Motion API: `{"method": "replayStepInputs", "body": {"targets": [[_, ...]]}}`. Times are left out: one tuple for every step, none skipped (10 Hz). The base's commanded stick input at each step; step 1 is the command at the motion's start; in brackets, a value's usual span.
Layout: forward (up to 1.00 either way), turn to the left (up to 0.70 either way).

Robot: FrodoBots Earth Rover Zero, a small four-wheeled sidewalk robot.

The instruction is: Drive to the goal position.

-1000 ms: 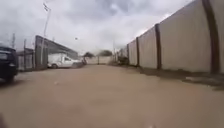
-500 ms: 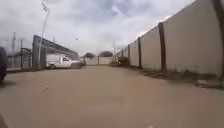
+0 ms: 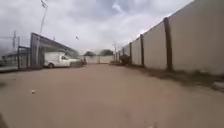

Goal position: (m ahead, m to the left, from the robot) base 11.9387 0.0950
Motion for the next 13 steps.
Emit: {"method": "replayStepInputs", "body": {"targets": [[1.00,0.00],[1.00,0.00],[1.00,0.00],[1.00,0.00],[1.00,0.00],[1.00,0.00],[1.00,0.00],[1.00,0.00],[1.00,0.00],[1.00,0.00],[1.00,0.00],[1.00,0.00],[1.00,0.00]]}}
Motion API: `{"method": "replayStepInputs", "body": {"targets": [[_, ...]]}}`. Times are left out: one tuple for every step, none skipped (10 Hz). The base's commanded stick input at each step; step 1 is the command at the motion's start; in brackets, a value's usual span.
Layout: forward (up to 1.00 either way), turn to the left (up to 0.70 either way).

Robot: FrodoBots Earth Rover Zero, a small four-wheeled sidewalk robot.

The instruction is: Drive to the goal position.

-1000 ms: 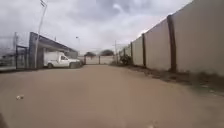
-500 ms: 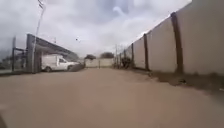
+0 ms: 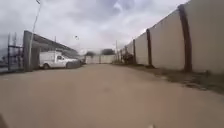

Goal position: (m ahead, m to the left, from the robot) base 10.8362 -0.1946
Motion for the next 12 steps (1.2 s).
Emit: {"method": "replayStepInputs", "body": {"targets": [[1.00,0.00],[1.00,0.00],[1.00,0.00],[1.00,0.00],[1.00,0.00],[1.00,0.00],[1.00,0.00],[1.00,0.00],[1.00,0.00],[1.00,0.00],[1.00,0.00],[1.00,0.00]]}}
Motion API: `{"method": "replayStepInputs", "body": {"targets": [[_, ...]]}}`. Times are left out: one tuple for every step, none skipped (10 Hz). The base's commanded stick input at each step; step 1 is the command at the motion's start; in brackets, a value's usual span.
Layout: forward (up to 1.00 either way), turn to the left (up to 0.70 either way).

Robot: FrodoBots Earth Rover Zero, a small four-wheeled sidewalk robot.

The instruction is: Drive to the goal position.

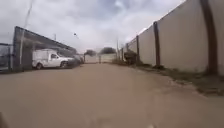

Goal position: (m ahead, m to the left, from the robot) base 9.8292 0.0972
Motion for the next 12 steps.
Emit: {"method": "replayStepInputs", "body": {"targets": [[1.00,0.00],[1.00,0.00],[1.00,0.00],[1.00,0.00],[1.00,0.00],[1.00,0.00],[1.00,0.00],[1.00,0.00],[1.00,0.00],[1.00,0.00],[1.00,0.00],[1.00,0.00]]}}
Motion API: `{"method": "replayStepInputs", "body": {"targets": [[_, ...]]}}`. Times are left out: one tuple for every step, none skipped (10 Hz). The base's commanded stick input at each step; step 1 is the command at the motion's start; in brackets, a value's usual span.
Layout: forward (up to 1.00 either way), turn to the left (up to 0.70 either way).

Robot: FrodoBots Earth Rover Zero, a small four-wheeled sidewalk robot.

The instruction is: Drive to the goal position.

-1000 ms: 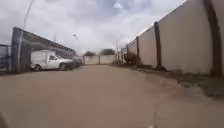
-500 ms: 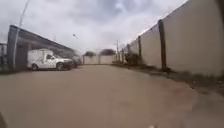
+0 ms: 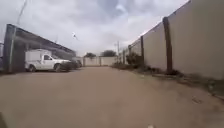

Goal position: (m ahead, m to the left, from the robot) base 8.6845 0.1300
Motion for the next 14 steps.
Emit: {"method": "replayStepInputs", "body": {"targets": [[1.00,0.00],[1.00,0.00],[1.00,0.00],[1.00,0.00],[1.00,0.00],[1.00,0.00],[1.00,0.00],[1.00,0.00],[1.00,0.00],[1.00,0.00],[1.00,0.00],[1.00,0.00],[1.00,0.00],[1.00,0.00]]}}
